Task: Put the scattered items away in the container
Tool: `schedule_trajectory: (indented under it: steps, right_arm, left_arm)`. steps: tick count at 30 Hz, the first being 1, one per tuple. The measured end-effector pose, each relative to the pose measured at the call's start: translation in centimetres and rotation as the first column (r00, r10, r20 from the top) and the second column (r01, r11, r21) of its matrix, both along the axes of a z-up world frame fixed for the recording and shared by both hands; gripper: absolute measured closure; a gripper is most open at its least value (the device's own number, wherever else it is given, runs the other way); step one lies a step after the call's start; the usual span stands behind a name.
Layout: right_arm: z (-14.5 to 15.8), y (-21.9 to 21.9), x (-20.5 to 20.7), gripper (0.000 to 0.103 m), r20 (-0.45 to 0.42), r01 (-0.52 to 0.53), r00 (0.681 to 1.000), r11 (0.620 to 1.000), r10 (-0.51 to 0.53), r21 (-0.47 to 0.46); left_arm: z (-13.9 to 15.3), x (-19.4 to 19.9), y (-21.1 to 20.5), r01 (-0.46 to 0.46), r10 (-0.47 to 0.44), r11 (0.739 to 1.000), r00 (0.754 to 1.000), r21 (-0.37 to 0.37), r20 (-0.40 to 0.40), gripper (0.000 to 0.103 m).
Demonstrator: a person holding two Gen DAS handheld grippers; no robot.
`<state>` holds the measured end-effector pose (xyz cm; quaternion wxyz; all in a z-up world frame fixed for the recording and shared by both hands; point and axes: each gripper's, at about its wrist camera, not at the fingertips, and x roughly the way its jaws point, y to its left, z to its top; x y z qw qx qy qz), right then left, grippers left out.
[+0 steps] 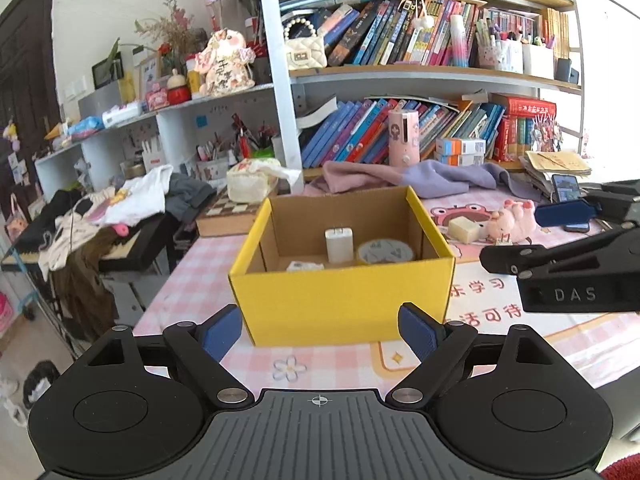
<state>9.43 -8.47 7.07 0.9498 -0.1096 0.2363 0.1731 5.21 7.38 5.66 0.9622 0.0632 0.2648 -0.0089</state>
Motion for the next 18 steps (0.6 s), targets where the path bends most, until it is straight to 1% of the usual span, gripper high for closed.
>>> schedule_trajectory:
  steps: [4,7,9,12,18]
  right_arm:
    - [-1.2,-0.4,-1.5,0.030,-0.020,0.038,0.999,0.999,-0.038,0.002]
    - [-2.2,-0.7,-2.4,0.029,-0.048,0.060,0.997,0.998,-0.060,0.001]
    - [-2.9,-0.9,-3.0,0.028,-0.070,0.072,0.995,0.997,-0.072,0.002]
    - [-3.7,-0.9,-3.6,0.027,-0.099,0.075,0.992,0.997,-0.076,-0.014]
    - [-4.6,-1.3,-4.2,0.024,-0.145,0.079,0.986,0.996,-0.084,-0.040]
  left_arm:
    - [-1.0,-1.1,-0.6,-0.006,0.006,1.000,1.000,0.017,-0.014,0.015]
    - [-1.6,-1.8,-0.9,-0.009,0.009,1.000,1.000,0.021,-0.028,0.014]
    - [-1.9,-2.0,-1.0,-0.017,0.018,1.000,0.999,0.015,-0.037,0.011]
    - [-2.5,-2.4,-1.3,-0.030,0.031,1.000,0.998,0.006,-0.054,0.011]
    - [-3.6,-2.6,-1.7,-0.020,0.020,1.000,0.995,0.006,-0.100,0.011]
